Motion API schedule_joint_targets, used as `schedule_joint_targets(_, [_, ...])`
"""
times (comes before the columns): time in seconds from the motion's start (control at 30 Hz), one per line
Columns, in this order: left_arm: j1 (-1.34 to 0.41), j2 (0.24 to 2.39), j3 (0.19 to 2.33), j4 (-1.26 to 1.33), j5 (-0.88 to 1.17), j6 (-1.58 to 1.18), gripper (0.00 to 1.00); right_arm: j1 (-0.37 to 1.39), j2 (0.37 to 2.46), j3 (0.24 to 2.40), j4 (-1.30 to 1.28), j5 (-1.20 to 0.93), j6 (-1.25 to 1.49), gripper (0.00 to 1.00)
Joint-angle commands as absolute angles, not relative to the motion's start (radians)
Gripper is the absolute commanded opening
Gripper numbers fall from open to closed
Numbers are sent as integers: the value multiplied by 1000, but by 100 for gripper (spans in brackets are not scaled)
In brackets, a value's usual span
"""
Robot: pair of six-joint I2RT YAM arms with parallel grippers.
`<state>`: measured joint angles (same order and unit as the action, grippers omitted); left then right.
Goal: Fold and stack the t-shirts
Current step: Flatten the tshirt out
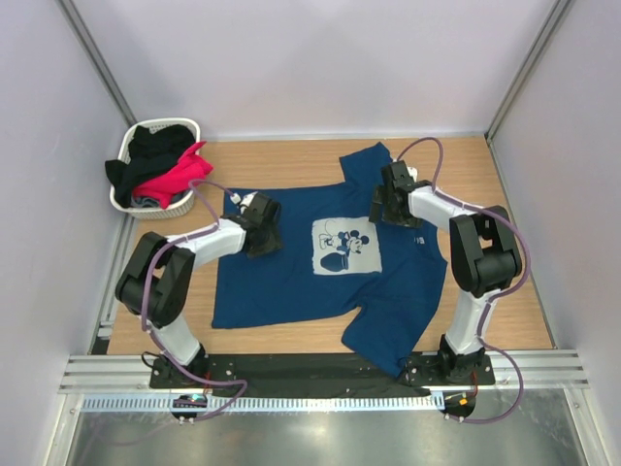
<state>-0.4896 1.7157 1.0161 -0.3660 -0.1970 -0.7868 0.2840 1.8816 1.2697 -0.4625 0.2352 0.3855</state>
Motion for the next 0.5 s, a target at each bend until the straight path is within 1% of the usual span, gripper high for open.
schedule_joint_targets(0.0, [-528, 1689, 960, -311, -238, -854, 50, 288, 1787, 1226, -399, 285, 420, 96])
schedule_joint_targets(0.2, [-592, 1701, 887, -313, -236, -897, 43, 288, 1686, 1048, -373, 299, 485, 96])
schedule_joint_targets(0.47, [-675, 1632, 782, -376, -242, -979, 42, 288, 1543, 833, -387, 324, 509, 95])
